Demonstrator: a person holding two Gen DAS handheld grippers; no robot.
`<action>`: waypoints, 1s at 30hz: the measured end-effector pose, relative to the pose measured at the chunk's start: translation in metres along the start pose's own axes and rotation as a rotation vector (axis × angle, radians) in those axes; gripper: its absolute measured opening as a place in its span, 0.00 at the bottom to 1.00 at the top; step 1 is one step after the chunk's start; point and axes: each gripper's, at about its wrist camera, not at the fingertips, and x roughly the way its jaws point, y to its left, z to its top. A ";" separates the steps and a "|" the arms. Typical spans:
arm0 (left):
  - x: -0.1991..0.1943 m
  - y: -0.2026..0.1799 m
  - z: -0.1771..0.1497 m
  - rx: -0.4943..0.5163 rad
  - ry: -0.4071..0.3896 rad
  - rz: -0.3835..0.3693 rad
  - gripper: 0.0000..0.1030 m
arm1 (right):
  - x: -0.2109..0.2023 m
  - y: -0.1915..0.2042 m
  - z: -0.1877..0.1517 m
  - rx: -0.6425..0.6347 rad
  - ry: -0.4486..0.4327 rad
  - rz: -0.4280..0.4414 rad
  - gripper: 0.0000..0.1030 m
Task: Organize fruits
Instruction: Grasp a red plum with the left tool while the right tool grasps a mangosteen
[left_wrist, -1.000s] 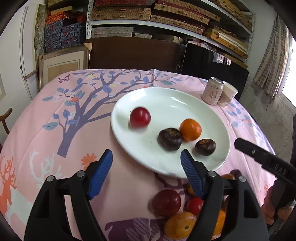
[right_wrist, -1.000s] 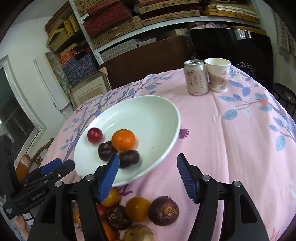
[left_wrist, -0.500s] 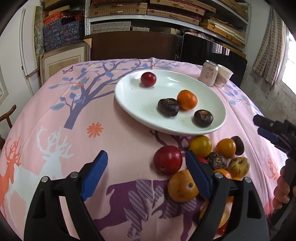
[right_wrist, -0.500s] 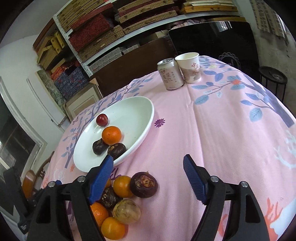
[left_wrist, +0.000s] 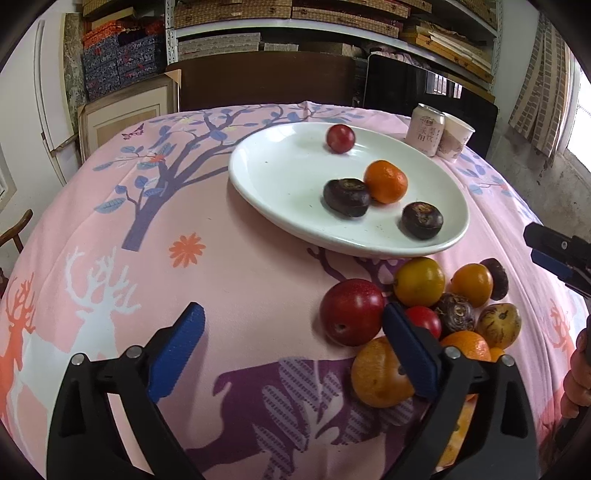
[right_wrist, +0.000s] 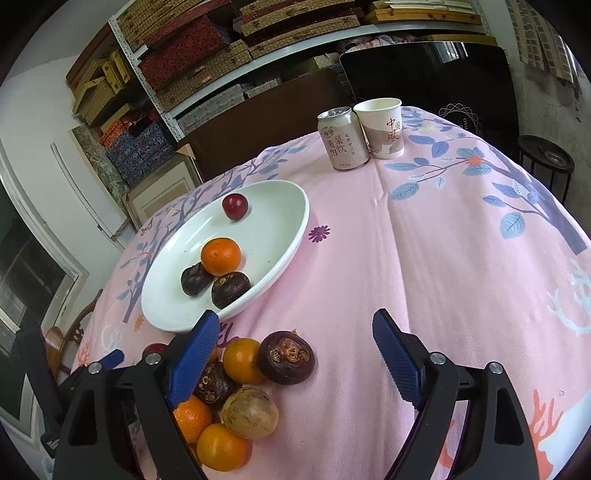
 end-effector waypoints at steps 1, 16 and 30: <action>-0.002 0.006 0.001 -0.017 -0.007 0.008 0.93 | 0.001 -0.001 0.000 0.002 0.003 -0.010 0.83; -0.004 0.027 -0.002 -0.111 0.015 -0.027 0.92 | 0.004 0.001 0.000 -0.031 0.020 -0.035 0.83; 0.000 0.013 -0.003 -0.034 0.011 -0.102 0.46 | 0.009 0.000 -0.001 -0.046 0.049 -0.047 0.83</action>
